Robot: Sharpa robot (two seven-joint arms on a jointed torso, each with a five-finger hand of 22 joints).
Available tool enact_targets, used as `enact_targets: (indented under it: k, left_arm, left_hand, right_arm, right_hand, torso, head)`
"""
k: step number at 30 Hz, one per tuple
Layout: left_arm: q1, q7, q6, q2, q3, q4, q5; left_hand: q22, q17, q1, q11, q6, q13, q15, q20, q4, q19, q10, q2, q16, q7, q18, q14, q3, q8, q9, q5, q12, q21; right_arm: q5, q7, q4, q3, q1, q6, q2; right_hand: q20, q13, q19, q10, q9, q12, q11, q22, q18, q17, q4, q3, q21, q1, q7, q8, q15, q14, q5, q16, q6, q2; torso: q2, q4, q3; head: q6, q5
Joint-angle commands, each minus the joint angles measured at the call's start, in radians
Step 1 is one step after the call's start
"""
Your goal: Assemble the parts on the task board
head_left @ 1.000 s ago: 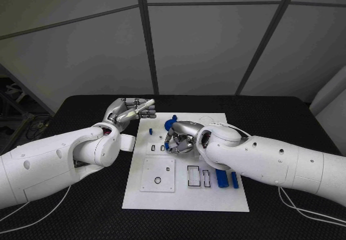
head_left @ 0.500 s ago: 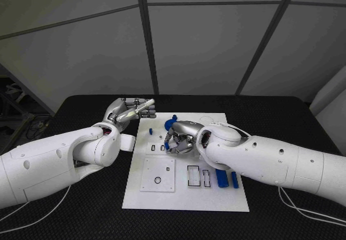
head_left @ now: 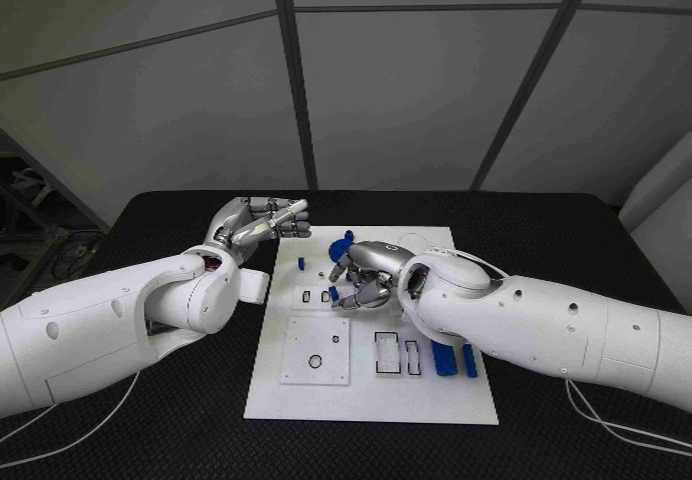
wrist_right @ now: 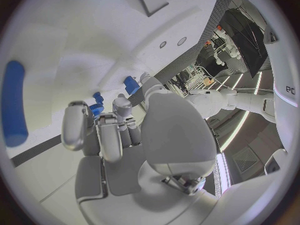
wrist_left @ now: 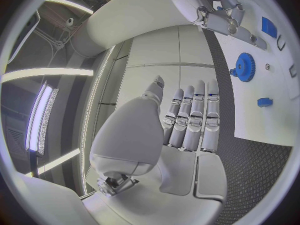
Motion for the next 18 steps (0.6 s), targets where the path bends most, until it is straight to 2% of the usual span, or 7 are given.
enact_targets:
  k: [1, 7, 9, 12, 13, 16, 18]
  left_arm:
    - [0.001, -0.05, 0.031, -0.003, 0.001, -0.006, -0.061]
    - [0.001, -0.16, 0.077, -0.007, 0.001, -0.029, -0.172]
    - [0.001, -0.211, 0.097, -0.01, 0.001, -0.037, -0.234]
    - [0.001, -0.295, 0.138, -0.013, 0.001, -0.045, -0.342]
    - [0.001, -0.345, 0.167, -0.014, 0.001, -0.046, -0.403]
    - [0.002, -0.455, 0.229, -0.015, 0.001, -0.043, -0.539]
    - [0.004, -0.518, 0.263, -0.012, 0.001, -0.043, -0.607]
  left_hand:
    - [0.011, 0.017, -0.01, -0.01, 0.015, 0.003, -0.014, -0.013, -0.003, 0.035, 0.027, 0.003, 0.03, -0.006, -0.007, 0.048, -0.006, 0.0, 0.001, -0.002, 0.0, 0.024]
    - [0.043, 0.071, -0.041, -0.038, 0.049, 0.021, -0.051, -0.047, 0.015, 0.111, 0.099, 0.002, 0.132, -0.027, -0.007, 0.148, -0.018, 0.011, 0.003, 0.004, 0.021, 0.086]
    - [0.068, 0.117, -0.066, -0.058, 0.061, 0.039, -0.074, -0.069, 0.033, 0.163, 0.149, -0.001, 0.218, -0.043, -0.007, 0.226, -0.028, 0.017, 0.004, 0.003, 0.048, 0.132]
    - [0.108, 0.197, -0.116, -0.081, 0.079, 0.074, -0.099, -0.096, 0.071, 0.216, 0.206, -0.002, 0.346, -0.064, -0.009, 0.276, -0.047, 0.031, 0.009, 0.007, 0.095, 0.199]
    - [0.147, 0.317, -0.122, -0.095, 0.085, 0.111, -0.111, -0.116, 0.085, 0.237, 0.216, -0.003, 0.494, -0.079, -0.01, 0.269, -0.053, 0.041, 0.013, 0.013, 0.134, 0.257]
    - [0.229, 0.674, -0.164, -0.121, 0.113, 0.209, -0.138, -0.134, 0.142, 0.238, 0.23, -0.002, 0.871, -0.098, -0.016, 0.265, -0.085, 0.084, 0.038, 0.013, 0.244, 0.368]
    - [0.274, 0.817, -0.183, -0.127, 0.129, 0.268, -0.14, -0.143, 0.174, 0.229, 0.228, -0.003, 1.012, -0.11, -0.015, 0.274, -0.106, 0.114, 0.059, 0.009, 0.311, 0.424]
  right_arm:
    - [0.039, 0.103, 0.03, 0.001, 0.002, -0.098, -0.027]
    - [0.12, 0.202, 0.11, 0.003, 0.008, -0.125, -0.117]
    - [0.16, 0.227, 0.134, 0.004, 0.014, -0.126, -0.151]
    - [0.238, 0.251, 0.163, 0.018, 0.021, -0.113, -0.197]
    - [0.282, 0.253, 0.176, 0.025, 0.023, -0.102, -0.221]
    - [0.382, 0.25, 0.199, 0.038, 0.026, -0.09, -0.273]
    - [0.433, 0.246, 0.208, 0.044, 0.028, -0.089, -0.3]
  right_hand:
    - [0.002, -0.005, -0.023, -0.014, -0.001, -0.001, -0.001, -0.028, 0.015, 0.174, 0.001, -0.011, -0.017, 0.024, -0.002, 0.001, 0.007, 0.081, 0.001, -0.012, -0.008, 0.005]
    - [-0.006, -0.015, -0.046, -0.031, -0.003, -0.002, -0.018, -0.057, 0.022, 0.157, 0.011, -0.041, -0.037, 0.051, -0.023, 0.001, -0.006, 0.075, -0.005, -0.021, -0.053, 0.007]
    - [-0.011, -0.024, -0.058, -0.039, -0.002, -0.008, -0.026, -0.073, 0.025, 0.143, 0.009, -0.044, -0.047, 0.071, -0.03, 0.004, -0.012, 0.07, 0.001, -0.029, -0.063, 0.014]
    - [-0.015, -0.033, -0.066, -0.043, 0.003, -0.013, -0.025, -0.086, 0.027, 0.132, 0.004, -0.041, -0.056, 0.09, -0.029, 0.018, -0.013, 0.067, 0.007, -0.035, -0.048, 0.027]
    - [-0.015, -0.035, -0.068, -0.041, 0.008, -0.013, -0.023, -0.09, 0.028, 0.127, 0.001, -0.035, -0.059, 0.101, -0.025, 0.035, -0.013, 0.066, 0.015, -0.038, -0.021, 0.04]
    - [-0.017, -0.041, -0.068, -0.03, 0.022, -0.014, -0.025, -0.096, 0.029, 0.115, -0.005, -0.031, -0.064, 0.11, -0.025, 0.08, -0.014, 0.064, 0.051, -0.046, 0.055, 0.056]
    - [-0.018, -0.051, -0.078, -0.031, 0.022, -0.022, -0.026, -0.114, 0.033, 0.1, -0.005, -0.034, -0.074, 0.108, -0.027, 0.084, -0.016, 0.061, 0.058, -0.054, 0.062, 0.057]
  torso:
    - [-0.004, -0.0025, 0.0]
    - [-0.013, -0.0049, 0.002]
    - [-0.018, -0.0069, 0.0048]
    - [-0.024, -0.0078, 0.008]
    - [-0.027, -0.0082, 0.0087]
    - [-0.035, -0.0075, 0.0093]
    - [-0.041, -0.0072, 0.0119]
  head:
    - [0.003, 0.002]
    - [0.004, 0.008]
    - [0.002, 0.015]
    - [0.0, 0.019]
    - [-0.001, 0.018]
    - [-0.003, 0.016]
    - [-0.007, 0.023]
